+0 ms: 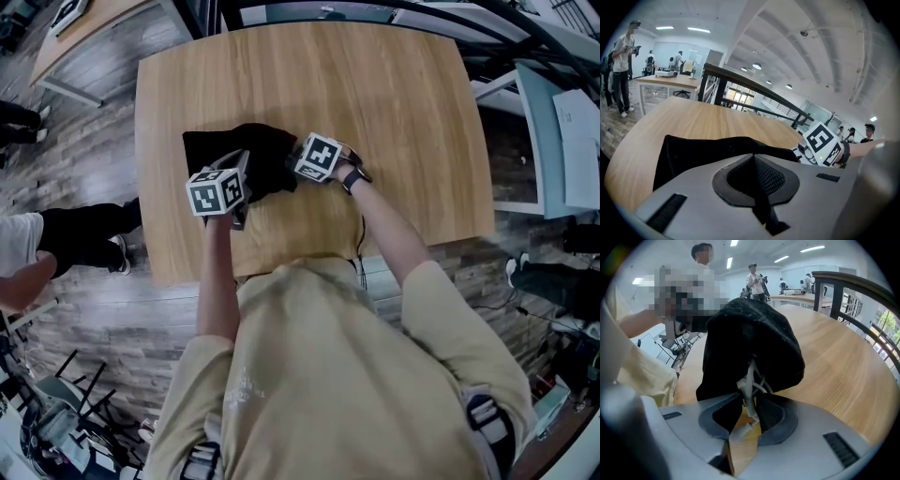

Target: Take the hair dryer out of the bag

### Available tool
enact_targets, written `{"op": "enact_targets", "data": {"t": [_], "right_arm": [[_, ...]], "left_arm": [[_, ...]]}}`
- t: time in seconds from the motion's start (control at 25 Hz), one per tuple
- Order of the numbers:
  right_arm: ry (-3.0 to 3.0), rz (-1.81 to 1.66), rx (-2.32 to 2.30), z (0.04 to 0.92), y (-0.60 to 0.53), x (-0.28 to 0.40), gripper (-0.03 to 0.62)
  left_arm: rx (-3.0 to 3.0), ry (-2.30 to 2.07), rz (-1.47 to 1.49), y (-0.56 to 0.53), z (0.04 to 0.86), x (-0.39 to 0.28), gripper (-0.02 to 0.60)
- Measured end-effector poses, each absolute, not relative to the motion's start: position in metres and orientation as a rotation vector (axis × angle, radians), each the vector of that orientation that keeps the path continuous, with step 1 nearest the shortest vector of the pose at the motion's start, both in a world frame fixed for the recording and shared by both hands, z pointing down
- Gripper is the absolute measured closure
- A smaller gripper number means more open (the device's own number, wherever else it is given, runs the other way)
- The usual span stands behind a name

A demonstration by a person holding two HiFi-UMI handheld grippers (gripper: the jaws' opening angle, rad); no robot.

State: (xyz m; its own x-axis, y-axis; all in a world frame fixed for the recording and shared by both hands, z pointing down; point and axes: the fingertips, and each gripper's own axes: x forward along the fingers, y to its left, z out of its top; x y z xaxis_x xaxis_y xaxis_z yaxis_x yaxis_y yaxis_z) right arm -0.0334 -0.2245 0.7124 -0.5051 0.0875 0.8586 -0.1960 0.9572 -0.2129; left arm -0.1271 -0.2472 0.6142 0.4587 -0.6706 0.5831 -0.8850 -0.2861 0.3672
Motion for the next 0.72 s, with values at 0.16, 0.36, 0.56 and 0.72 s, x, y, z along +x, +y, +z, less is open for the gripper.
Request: {"op": "enact_targets", "data": {"t": [0.16,0.36,0.56,0.72], "right_arm": [[-2.157,0.391,0.100,0.698,-0.223,-0.031,0.524],[-2.192,0.395,0.107,0.692,-0.216,-0.020,0.533],[-2.220,0.352,0.113,0.681,-0.216,-0.004,0.534],[-2.224,0.341,0.132,0.673,-0.217,0.018,0.535]], "left_arm": [[2.041,-1.292,0.433,-0.248,0.617,-0.127,0.565],[2.038,-1.287,0.427,-0.248,0.618,-0.126,0.564],[2.016,-1.298,0.415,-0.251,0.622,-0.125,0.564],[1.995,-1.308,0.409,-0.254,0.624,-0.125,0.563]]}}
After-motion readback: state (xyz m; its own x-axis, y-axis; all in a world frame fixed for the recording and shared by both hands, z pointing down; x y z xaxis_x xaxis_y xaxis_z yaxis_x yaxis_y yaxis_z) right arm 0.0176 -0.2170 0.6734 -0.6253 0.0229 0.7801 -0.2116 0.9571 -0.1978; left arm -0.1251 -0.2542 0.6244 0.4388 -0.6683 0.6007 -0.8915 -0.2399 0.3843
